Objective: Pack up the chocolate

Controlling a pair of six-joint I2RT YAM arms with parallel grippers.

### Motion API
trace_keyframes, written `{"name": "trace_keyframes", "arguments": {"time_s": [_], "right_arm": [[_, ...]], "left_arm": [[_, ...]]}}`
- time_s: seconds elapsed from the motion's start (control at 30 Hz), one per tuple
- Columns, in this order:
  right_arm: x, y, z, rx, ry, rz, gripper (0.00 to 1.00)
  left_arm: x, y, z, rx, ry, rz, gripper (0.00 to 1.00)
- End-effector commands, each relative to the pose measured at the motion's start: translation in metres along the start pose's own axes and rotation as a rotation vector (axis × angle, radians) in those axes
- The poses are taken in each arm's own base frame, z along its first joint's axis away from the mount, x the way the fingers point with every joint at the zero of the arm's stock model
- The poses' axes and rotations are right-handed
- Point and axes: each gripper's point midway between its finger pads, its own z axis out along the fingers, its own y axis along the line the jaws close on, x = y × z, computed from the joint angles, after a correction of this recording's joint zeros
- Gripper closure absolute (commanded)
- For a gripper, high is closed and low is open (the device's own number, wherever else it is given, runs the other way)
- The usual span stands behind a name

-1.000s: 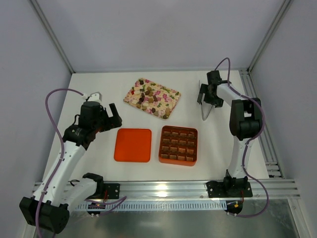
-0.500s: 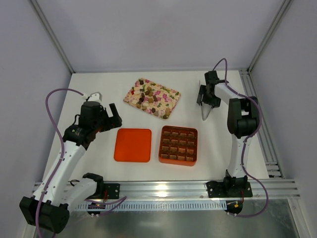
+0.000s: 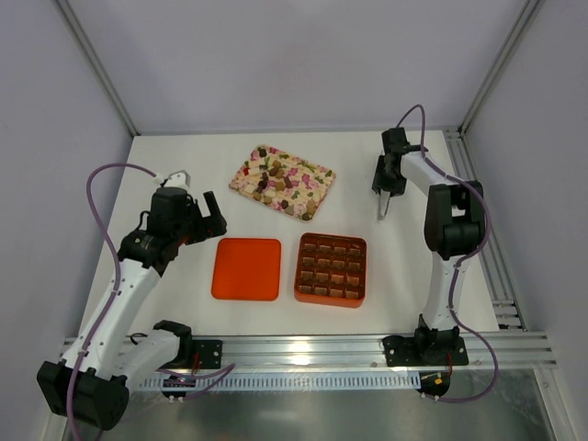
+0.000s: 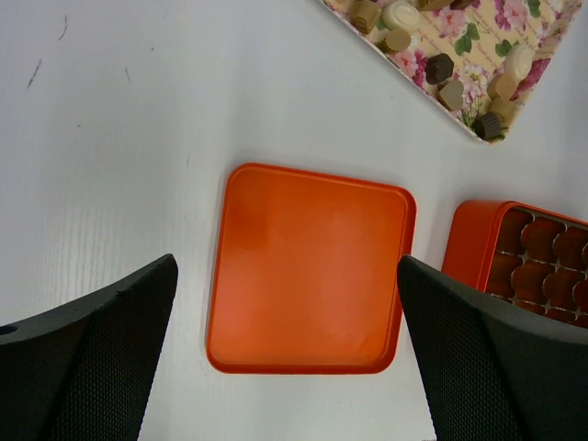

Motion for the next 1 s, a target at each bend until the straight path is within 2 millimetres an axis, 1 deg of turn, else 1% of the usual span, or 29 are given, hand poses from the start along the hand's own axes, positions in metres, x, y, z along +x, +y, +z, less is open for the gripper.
{"name": "trace_keyframes", "arguments": {"time_s": [0.0, 0.03, 0.07, 0.13, 0.17, 0.3, 0.33, 0.4, 0.47, 0.5, 0.53, 0.57, 0.6, 0.7, 0.73, 0.8, 0.83, 0.93, 0.97], "right_arm": [[-0.043, 0.005, -0.068, -0.053, -0.157, 0.008, 0.52], [-0.045, 0.006, -0.074, -0.058, -0.168, 0.007, 0.52], [-0.049, 0.006, -0.085, -0.067, -0.187, 0.011, 0.52], [-0.050, 0.007, -0.095, -0.077, -0.197, 0.008, 0.52], [-0.050, 0.006, -0.104, -0.083, -0.208, 0.005, 0.52], [-0.050, 0.010, -0.121, -0.102, -0.225, -0.004, 0.52], [-0.052, 0.011, -0.131, -0.112, -0.244, -0.003, 0.52], [-0.048, 0.017, -0.140, -0.130, -0.250, -0.017, 0.52], [-0.048, 0.021, -0.152, -0.145, -0.265, -0.023, 0.54], [-0.044, 0.027, -0.156, -0.158, -0.263, -0.034, 0.55], [-0.043, 0.031, -0.166, -0.174, -0.276, -0.041, 0.56], [-0.040, 0.036, -0.169, -0.181, -0.277, -0.052, 0.56], [-0.036, 0.047, -0.175, -0.203, -0.280, -0.071, 0.57], [-0.026, 0.066, -0.187, -0.249, -0.284, -0.107, 0.59], [-0.019, 0.079, -0.191, -0.271, -0.279, -0.130, 0.60], [-0.012, 0.094, -0.197, -0.304, -0.276, -0.152, 0.62], [-0.003, 0.109, -0.201, -0.331, -0.272, -0.180, 0.62], [0.006, 0.132, -0.201, -0.366, -0.258, -0.215, 0.64], [0.008, 0.146, -0.208, -0.391, -0.264, -0.236, 0.65]], "left_arm": [[-0.015, -0.006, -0.002, 0.021, -0.043, 0.006, 0.00], [-0.015, -0.006, -0.003, 0.023, -0.046, 0.005, 0.00], [-0.014, -0.005, -0.002, 0.021, -0.043, 0.005, 0.00], [-0.014, -0.005, -0.002, 0.021, -0.042, 0.005, 0.00], [-0.015, -0.006, -0.003, 0.023, -0.046, 0.005, 0.00], [-0.014, -0.006, -0.002, 0.021, -0.038, 0.002, 0.00], [-0.014, -0.006, -0.002, 0.024, -0.041, 0.003, 0.00], [-0.014, -0.007, -0.002, 0.026, -0.041, 0.002, 0.00], [-0.013, -0.006, -0.002, 0.024, -0.039, 0.002, 0.00], [-0.014, -0.006, -0.002, 0.025, -0.040, 0.002, 0.00], [-0.014, -0.006, -0.002, 0.025, -0.040, 0.002, 0.00], [-0.014, -0.007, -0.002, 0.026, -0.038, 0.002, 0.00], [-0.013, -0.006, -0.002, 0.024, -0.037, -0.001, 0.00], [-0.013, -0.007, -0.002, 0.027, -0.034, 0.000, 0.00], [-0.013, -0.007, -0.001, 0.025, -0.033, -0.002, 0.00], [-0.013, -0.006, -0.001, 0.023, -0.032, -0.002, 0.00], [-0.012, -0.006, 0.000, 0.023, -0.029, -0.002, 0.00], [-0.012, -0.006, -0.001, 0.023, -0.029, -0.005, 0.00], [-0.011, -0.007, 0.000, 0.024, -0.027, -0.002, 0.00]]}}
